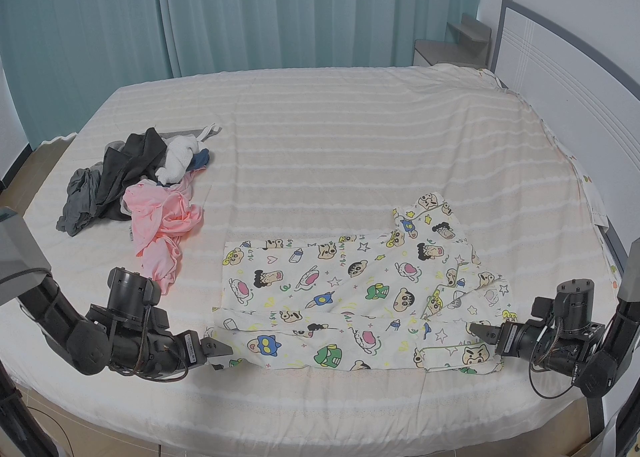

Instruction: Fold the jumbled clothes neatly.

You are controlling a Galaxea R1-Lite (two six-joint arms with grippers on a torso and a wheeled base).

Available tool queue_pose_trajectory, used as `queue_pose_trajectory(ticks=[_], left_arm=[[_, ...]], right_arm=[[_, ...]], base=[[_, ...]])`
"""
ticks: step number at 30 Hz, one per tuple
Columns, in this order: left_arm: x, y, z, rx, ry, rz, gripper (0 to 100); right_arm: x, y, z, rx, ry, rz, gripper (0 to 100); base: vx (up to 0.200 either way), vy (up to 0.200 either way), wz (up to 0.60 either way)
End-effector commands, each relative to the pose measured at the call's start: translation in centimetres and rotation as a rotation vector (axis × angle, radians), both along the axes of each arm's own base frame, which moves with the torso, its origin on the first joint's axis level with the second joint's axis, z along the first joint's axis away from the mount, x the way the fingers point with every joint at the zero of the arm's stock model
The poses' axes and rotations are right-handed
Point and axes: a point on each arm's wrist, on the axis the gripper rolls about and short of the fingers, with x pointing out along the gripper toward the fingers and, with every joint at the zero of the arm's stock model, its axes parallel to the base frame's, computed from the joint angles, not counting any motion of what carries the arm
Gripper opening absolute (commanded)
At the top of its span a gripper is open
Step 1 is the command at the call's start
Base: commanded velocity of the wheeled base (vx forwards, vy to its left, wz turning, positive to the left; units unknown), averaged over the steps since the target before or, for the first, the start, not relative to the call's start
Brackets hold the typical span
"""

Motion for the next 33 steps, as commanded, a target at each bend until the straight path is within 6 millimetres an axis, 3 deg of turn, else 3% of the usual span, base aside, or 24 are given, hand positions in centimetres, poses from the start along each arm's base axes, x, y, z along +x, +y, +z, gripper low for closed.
queue_pose_trajectory(ticks=[1,6,7,10,13,17,26,33], left_arm=[[-1.4,0.0,1.7,-0.009,-0.022,0.035,100],[-1.7,-0.9,1.6,-0.057,0.017,0.044,100],[-2.1,-3.1,1.2,-0.103,0.076,0.054,100],[-2.0,-5.6,-0.5,-0.142,0.174,0.122,100],[-1.9,-7.3,-2.4,-0.115,0.181,0.167,100],[-1.3,-9.0,-3.4,-0.093,0.106,0.254,100],[-0.7,-10.3,-5.1,0.012,0.040,0.339,100],[1.1,-10.9,-6.9,0.100,-0.028,0.418,100]], right_arm=[[-0.9,-0.6,0.0,0.005,0.019,-0.014,100],[-0.9,-0.5,0.1,0.012,0.010,-0.012,100],[-1.0,-0.5,0.2,0.033,0.003,-0.024,100],[-1.2,-0.4,0.2,0.074,0.012,-0.044,100],[-1.9,-0.4,-0.2,0.102,0.052,-0.066,100],[-2.2,-0.6,-0.5,0.119,0.083,-0.088,100],[-2.2,-0.6,-0.5,0.118,0.083,-0.087,100],[-2.1,-0.6,-0.8,0.114,0.088,-0.088,100]], base=[[0.000,0.000,0.00],[0.000,0.000,0.00],[0.000,0.000,0.00],[0.000,0.000,0.00],[0.000,0.000,0.00],[0.000,0.000,0.00],[0.000,0.000,0.00],[0.000,0.000,0.00]])
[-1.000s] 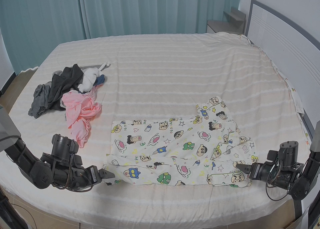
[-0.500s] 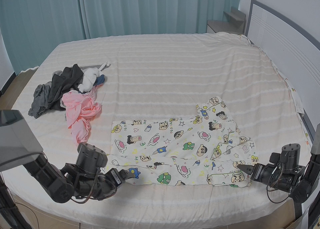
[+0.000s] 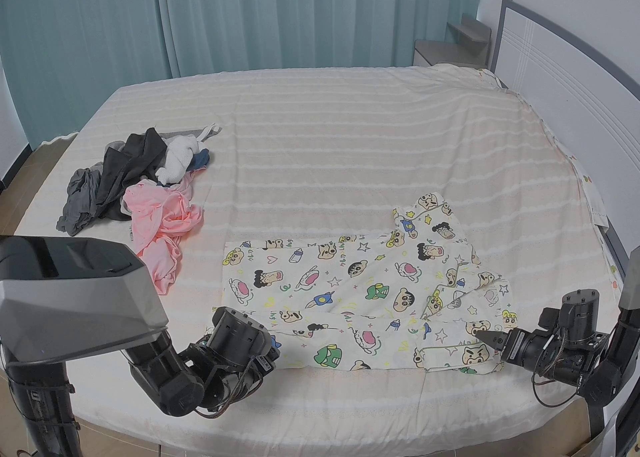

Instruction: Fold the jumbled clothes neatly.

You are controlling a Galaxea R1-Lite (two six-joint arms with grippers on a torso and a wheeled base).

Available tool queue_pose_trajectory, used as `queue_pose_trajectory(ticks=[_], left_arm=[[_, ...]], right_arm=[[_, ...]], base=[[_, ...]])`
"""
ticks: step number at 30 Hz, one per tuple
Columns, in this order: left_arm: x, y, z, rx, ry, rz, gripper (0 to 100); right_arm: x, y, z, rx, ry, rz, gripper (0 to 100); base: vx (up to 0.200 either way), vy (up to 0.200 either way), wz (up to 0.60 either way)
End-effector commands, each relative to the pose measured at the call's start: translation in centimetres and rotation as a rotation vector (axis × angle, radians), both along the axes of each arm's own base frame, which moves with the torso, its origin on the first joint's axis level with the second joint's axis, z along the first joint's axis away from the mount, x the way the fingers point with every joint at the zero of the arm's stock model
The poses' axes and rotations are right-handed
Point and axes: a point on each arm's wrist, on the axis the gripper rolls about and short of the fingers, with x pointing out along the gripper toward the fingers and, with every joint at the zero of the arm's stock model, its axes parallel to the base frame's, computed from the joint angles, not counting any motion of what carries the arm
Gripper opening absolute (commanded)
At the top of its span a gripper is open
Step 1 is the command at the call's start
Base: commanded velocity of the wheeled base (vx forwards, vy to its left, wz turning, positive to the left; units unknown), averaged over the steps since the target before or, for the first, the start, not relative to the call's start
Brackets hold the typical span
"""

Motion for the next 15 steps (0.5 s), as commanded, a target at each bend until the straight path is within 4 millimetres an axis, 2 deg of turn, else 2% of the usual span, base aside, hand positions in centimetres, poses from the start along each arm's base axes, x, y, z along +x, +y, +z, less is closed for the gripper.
queue_pose_trajectory(ticks=[1,6,14,15], left_arm=[[1.1,-0.2,-2.4,0.073,0.001,0.039,100],[2.3,0.2,-2.4,0.056,-0.093,0.085,100],[2.2,0.4,-2.5,0.057,-0.135,0.062,100],[2.1,0.5,-2.5,0.056,-0.134,0.064,0]], right_arm=[[-0.4,-0.1,-0.5,-0.006,0.033,-0.001,100],[-0.3,-0.2,-1.2,-0.017,0.070,-0.006,100],[-0.2,-0.3,-2.1,-0.029,0.114,-0.018,100],[-0.2,-0.4,-2.3,-0.030,0.122,-0.024,100]], base=[[0.000,0.000,0.00],[0.000,0.000,0.00],[0.000,0.000,0.00],[0.000,0.000,0.00]])
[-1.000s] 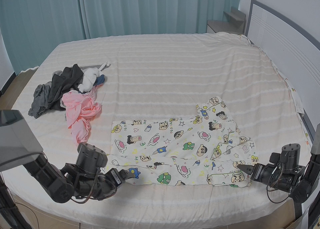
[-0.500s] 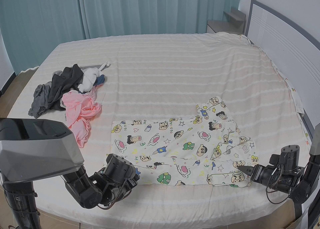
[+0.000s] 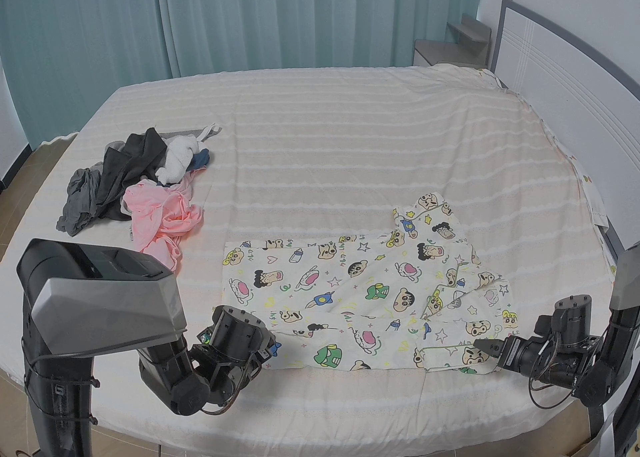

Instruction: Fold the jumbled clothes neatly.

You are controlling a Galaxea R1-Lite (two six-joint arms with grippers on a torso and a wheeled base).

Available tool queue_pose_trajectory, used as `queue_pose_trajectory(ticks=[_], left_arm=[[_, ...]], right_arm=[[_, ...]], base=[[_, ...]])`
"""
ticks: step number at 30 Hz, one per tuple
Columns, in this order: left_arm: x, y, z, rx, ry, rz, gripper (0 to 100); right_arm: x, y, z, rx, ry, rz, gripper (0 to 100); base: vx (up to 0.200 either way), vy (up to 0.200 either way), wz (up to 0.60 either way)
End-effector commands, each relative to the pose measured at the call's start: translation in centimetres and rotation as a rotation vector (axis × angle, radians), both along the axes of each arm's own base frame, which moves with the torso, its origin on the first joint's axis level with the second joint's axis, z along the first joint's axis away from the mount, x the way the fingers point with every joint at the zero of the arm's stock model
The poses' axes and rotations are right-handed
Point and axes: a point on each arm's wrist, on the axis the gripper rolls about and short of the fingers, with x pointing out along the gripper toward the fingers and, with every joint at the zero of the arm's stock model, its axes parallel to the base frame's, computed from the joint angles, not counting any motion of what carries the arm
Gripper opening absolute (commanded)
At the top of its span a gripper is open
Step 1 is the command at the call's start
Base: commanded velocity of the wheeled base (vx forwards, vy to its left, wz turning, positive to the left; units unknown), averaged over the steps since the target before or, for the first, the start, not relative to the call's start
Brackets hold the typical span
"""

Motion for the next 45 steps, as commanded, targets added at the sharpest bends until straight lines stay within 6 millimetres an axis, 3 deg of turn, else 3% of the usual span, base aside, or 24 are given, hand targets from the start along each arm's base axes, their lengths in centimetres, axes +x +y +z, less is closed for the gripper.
queue_pose_trajectory(ticks=[1,12,23,45], left_arm=[[-0.2,0.2,-0.6,0.010,0.017,0.004,0],[-0.5,0.0,-0.7,0.015,0.013,-0.011,0],[-1.1,0.4,-0.7,0.032,-0.014,-0.043,0],[-1.4,0.6,-0.7,0.034,-0.025,-0.053,0]], right_arm=[[-0.3,-0.3,-1.0,-0.014,0.062,-0.011,100],[-0.1,-1.9,-3.0,-0.031,0.152,-0.093,100],[0.3,-1.7,-3.8,-0.032,0.155,-0.083,100],[3.6,-1.4,-4.8,-0.011,0.090,-0.086,100]], base=[[0.000,0.000,0.00],[0.000,0.000,0.00],[0.000,0.000,0.00],[0.000,0.000,0.00]])
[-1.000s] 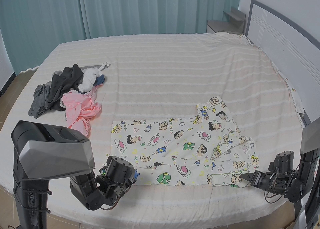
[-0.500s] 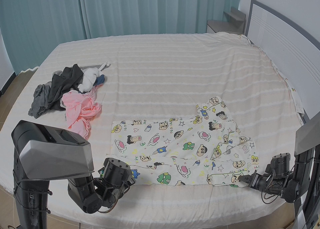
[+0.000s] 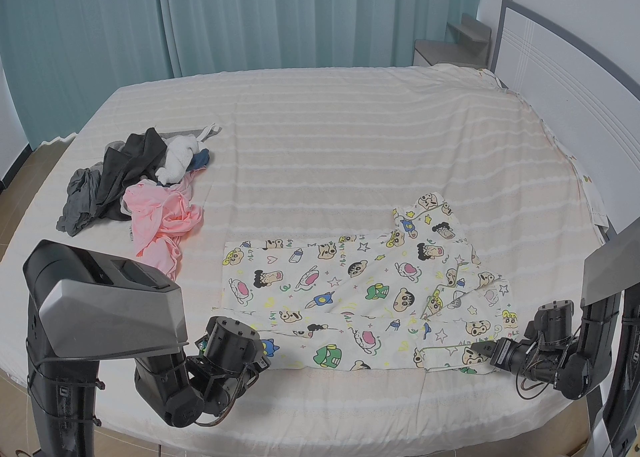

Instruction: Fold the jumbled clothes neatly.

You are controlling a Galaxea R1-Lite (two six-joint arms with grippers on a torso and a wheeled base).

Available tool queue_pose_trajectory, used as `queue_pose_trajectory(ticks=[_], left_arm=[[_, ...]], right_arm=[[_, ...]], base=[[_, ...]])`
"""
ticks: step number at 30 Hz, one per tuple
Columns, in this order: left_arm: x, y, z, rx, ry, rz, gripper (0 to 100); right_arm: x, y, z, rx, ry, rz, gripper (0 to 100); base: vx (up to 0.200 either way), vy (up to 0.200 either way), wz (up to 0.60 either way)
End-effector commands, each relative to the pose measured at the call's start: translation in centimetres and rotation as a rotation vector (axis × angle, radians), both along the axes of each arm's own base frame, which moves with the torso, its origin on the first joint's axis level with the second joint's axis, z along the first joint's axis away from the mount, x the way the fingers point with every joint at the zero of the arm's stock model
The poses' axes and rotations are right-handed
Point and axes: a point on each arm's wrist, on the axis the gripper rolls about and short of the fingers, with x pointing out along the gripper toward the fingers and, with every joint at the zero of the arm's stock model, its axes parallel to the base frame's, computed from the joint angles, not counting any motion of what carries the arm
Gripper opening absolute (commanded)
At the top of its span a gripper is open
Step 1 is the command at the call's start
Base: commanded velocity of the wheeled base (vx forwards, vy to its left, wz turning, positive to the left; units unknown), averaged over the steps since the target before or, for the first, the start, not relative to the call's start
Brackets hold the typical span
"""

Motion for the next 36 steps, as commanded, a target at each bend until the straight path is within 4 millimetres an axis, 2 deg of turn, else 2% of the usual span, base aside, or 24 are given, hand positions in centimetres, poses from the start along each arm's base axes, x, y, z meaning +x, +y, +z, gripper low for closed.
queue_pose_trajectory(ticks=[1,9,10,25,36], left_arm=[[-0.1,0.1,-0.1,0.003,0.006,0.002,0],[-0.2,0.1,-0.1,0.004,0.008,0.002,0],[-0.2,0.1,-0.1,0.003,0.007,0.002,0],[-0.1,0.5,-0.2,0.020,0.013,0.003,0],[-1.7,2.1,-0.3,0.078,0.066,-0.004,0]], right_arm=[[0.7,0.0,-0.4,0.002,-0.009,-0.005,100],[1.4,0.1,-0.5,0.001,-0.025,-0.004,100],[1.4,0.2,-0.6,0.001,-0.022,-0.002,0],[0.7,0.1,-0.3,-0.002,-0.013,-0.001,0],[-1.1,-0.3,0.5,-0.030,0.011,0.019,0]], base=[[0.000,0.000,0.00],[0.000,0.000,0.00],[0.000,0.000,0.00],[0.000,0.000,0.00],[0.000,0.000,0.00]])
